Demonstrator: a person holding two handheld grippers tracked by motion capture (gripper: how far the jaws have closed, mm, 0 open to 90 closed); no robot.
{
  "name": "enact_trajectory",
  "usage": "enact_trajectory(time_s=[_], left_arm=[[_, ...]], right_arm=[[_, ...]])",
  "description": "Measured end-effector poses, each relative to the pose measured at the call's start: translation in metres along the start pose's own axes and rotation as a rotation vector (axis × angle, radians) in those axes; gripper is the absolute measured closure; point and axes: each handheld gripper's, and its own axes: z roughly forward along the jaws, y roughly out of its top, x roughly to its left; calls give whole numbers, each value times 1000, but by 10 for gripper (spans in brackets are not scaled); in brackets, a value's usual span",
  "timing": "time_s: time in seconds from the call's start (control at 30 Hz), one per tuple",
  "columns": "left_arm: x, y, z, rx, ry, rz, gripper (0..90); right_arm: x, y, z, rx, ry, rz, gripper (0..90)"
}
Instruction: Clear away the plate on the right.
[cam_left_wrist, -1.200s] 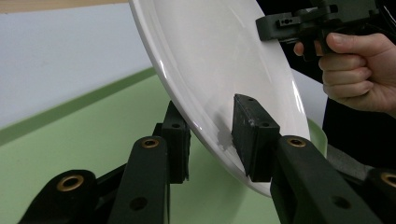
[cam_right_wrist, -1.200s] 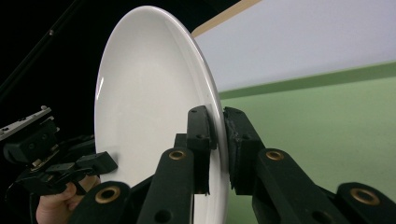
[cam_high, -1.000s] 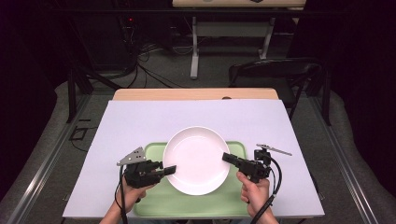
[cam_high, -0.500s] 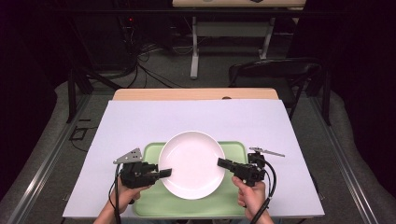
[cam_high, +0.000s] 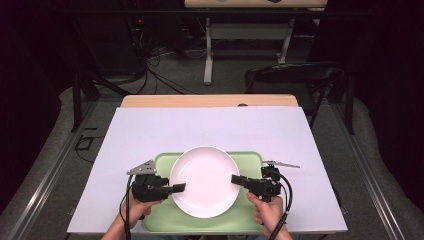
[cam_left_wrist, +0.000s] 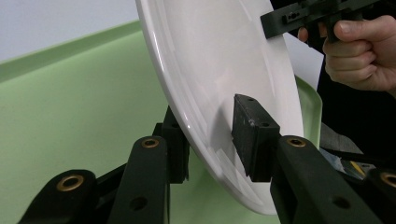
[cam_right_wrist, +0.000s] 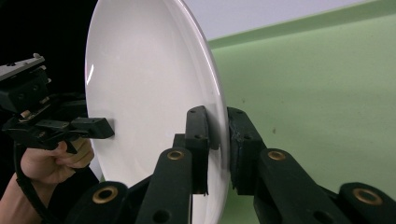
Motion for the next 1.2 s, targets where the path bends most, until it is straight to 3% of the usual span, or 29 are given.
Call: enact_trajectory(time_s=[0.17,0.53,0.7,1.2], left_arm=[[0,-1,5,25,11,-2,662],[0,-1,20,107,83,27,617],[-1,-1,23,115,88,32,603],[-2,1,31,133,126,45,537]], right_arm=[[-4,-1,2,18,-18,1,796],[-7,-4,6,40,-76,-47,776],[-8,-4,8,56,-98,-65,776],[-15,-3,14,86,-119,-41,763]])
